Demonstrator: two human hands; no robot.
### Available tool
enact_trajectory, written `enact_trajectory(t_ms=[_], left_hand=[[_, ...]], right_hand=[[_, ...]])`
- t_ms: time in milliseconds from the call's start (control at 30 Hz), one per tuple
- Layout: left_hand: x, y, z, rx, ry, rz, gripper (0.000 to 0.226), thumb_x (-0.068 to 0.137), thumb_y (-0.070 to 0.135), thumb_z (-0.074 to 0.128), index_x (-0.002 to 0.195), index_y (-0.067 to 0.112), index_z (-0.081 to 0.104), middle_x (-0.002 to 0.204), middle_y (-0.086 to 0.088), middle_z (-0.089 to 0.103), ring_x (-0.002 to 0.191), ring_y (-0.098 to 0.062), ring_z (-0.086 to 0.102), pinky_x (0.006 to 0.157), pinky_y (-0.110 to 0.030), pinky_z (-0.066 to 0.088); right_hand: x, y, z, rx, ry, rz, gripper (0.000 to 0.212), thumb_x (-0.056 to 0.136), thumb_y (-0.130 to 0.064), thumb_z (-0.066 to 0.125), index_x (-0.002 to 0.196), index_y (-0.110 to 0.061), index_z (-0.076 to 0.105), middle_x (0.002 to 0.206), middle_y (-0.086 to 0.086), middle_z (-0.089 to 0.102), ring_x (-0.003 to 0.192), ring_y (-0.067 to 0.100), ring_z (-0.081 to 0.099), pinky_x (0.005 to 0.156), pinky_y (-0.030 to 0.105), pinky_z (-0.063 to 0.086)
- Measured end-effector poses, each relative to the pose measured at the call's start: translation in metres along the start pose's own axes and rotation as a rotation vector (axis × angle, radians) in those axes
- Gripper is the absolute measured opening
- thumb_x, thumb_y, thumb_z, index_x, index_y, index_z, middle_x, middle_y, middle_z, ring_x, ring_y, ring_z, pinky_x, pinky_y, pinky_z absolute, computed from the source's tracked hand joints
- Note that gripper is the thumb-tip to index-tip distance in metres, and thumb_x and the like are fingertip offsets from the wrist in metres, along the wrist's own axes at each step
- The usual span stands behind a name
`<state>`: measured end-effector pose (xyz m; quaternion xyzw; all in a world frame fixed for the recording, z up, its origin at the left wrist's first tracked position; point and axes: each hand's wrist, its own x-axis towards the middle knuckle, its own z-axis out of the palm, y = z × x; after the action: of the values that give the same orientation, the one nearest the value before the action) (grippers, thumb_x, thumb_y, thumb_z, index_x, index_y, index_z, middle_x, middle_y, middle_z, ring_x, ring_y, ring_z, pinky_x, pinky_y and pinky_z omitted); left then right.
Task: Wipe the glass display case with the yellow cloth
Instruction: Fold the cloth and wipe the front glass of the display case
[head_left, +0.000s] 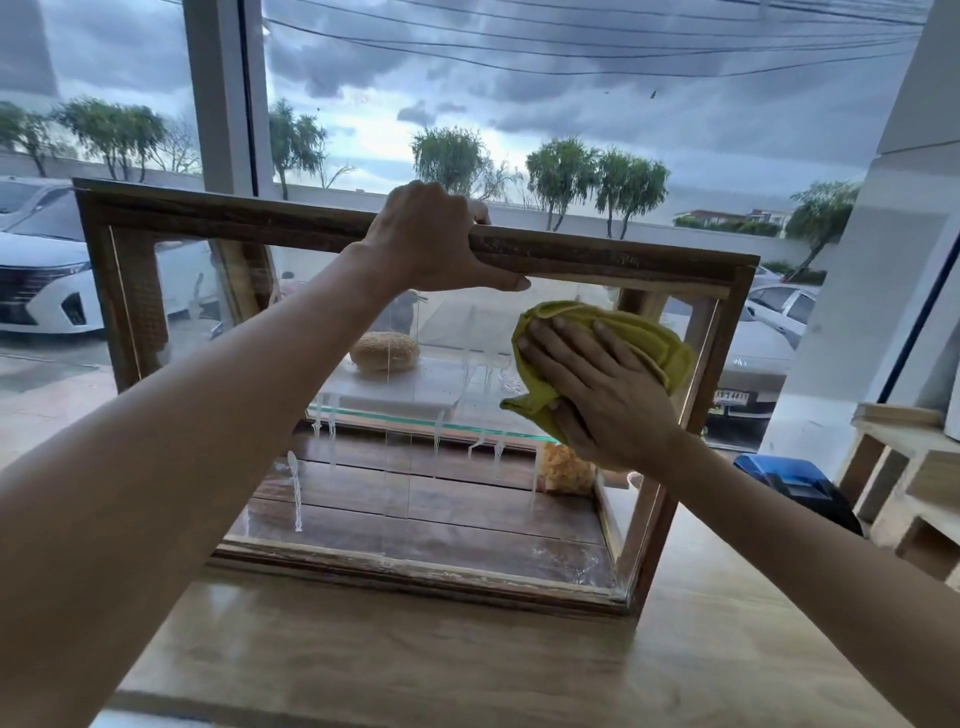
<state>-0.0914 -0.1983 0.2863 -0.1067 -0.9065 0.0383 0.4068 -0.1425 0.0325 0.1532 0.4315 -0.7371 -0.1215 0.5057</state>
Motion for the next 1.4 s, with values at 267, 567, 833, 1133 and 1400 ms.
enact_trajectory(t_ms=[267,567,833,1133,1400], left_hand=[[-0.001,-0.001,0.001,-0.009,0.023,0.018,0.087,0.055,0.090,0.049,0.104,0.021,0.071,0.060,0.000,0.060,0.062,-0.018,0.051,0.072,-0.024,0.036],[-0.001,-0.001,0.002,-0.014,0.014,-0.006,0.092,0.052,0.092,0.046,0.109,0.023,0.070,0.068,-0.002,0.068,0.065,-0.018,0.052,0.076,-0.028,0.043],[0.000,-0.002,0.002,-0.010,0.001,0.002,0.094,0.052,0.090,0.042,0.110,0.021,0.068,0.063,0.000,0.058,0.065,-0.018,0.049,0.076,-0.029,0.043],[0.000,-0.003,0.005,-0.019,0.045,0.000,0.105,0.045,0.096,0.028,0.107,0.022,0.070,0.067,-0.004,0.069,0.063,-0.017,0.051,0.073,-0.028,0.042],[-0.001,-0.002,0.005,-0.002,0.034,0.001,0.098,0.048,0.095,0.038,0.105,0.022,0.070,0.063,-0.002,0.064,0.061,-0.017,0.050,0.068,-0.026,0.038]], right_hand=[[-0.049,-0.030,0.025,0.009,-0.131,-0.160,0.061,0.094,-0.036,0.035,0.151,-0.014,0.024,0.158,0.004,0.019,0.147,0.020,0.013,0.119,0.040,0.010],[-0.093,-0.065,0.051,0.091,-0.263,-0.229,0.063,0.094,-0.037,0.042,0.151,-0.016,0.025,0.158,0.001,0.021,0.147,0.017,0.013,0.120,0.036,0.003],[-0.129,-0.091,0.067,0.099,-0.399,-0.275,0.074,0.089,-0.038,0.054,0.152,-0.018,0.020,0.160,0.000,0.014,0.147,0.016,0.011,0.119,0.035,0.003],[-0.152,-0.106,0.078,0.174,-0.355,-0.333,0.051,0.102,-0.020,0.028,0.151,-0.012,0.018,0.157,0.002,0.023,0.145,0.017,0.018,0.118,0.031,0.012],[-0.114,-0.086,0.031,0.129,0.044,-0.247,0.045,0.101,-0.007,0.034,0.146,-0.013,0.032,0.150,0.004,0.034,0.133,0.017,0.040,0.113,0.031,0.022]])
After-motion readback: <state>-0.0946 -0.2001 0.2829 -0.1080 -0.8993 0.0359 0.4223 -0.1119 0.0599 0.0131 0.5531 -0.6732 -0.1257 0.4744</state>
